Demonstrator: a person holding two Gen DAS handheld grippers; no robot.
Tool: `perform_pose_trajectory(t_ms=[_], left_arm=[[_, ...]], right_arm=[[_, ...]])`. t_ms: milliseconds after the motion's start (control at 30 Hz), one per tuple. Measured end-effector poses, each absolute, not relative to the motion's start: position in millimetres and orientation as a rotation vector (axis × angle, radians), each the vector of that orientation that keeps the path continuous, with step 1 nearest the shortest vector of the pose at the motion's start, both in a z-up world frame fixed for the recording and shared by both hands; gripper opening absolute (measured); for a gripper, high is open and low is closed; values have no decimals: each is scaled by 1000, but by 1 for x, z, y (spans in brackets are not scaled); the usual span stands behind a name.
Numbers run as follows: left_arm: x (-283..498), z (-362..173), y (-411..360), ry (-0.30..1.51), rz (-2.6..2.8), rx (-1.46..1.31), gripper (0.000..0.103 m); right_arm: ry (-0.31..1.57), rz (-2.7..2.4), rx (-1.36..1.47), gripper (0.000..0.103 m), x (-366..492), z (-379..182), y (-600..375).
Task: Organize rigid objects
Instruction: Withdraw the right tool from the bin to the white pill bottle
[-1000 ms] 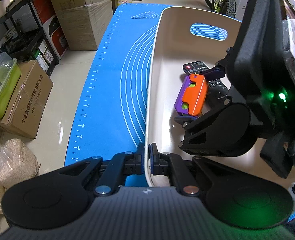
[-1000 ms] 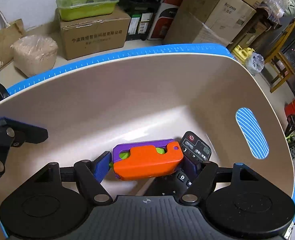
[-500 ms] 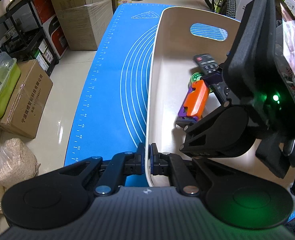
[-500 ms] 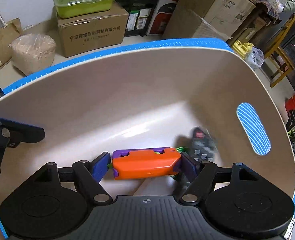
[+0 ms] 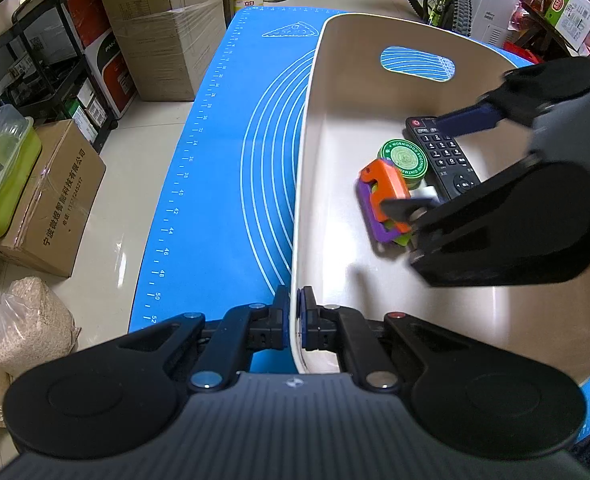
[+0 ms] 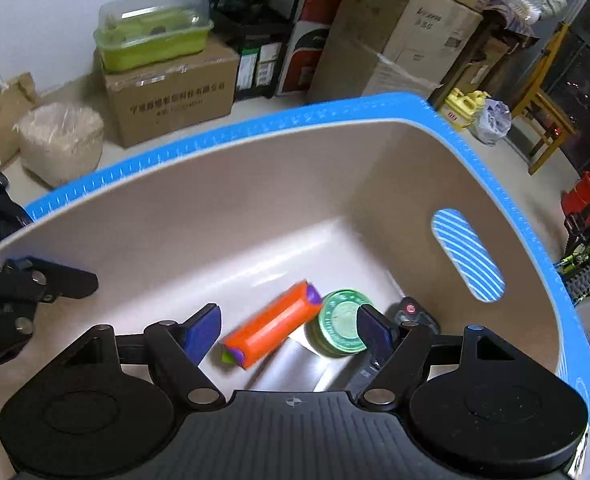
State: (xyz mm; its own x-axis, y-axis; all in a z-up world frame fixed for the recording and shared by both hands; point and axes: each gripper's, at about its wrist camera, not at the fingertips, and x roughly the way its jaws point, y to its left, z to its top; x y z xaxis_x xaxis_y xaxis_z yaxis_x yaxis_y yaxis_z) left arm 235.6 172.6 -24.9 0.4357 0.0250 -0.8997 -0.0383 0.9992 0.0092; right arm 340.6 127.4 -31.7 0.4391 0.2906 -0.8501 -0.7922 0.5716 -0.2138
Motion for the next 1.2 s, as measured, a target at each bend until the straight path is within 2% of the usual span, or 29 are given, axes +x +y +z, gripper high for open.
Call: perform_pose_trajectory(t_ms=[333, 600, 867, 1200], left_arm=[[236, -24, 173, 1118, 38, -13, 7], [236, -24, 176, 1119, 37, -14, 7], [237, -24, 176, 1119, 37, -14, 7], [237, -24, 176, 1119, 37, -13, 7]], right_arm=[[756, 656, -507, 80, 330, 31, 56], [712, 473, -411, 80, 329, 50, -26], [829, 338, -305, 81, 331, 4, -96], [978, 479, -377, 81, 322, -60, -90]])
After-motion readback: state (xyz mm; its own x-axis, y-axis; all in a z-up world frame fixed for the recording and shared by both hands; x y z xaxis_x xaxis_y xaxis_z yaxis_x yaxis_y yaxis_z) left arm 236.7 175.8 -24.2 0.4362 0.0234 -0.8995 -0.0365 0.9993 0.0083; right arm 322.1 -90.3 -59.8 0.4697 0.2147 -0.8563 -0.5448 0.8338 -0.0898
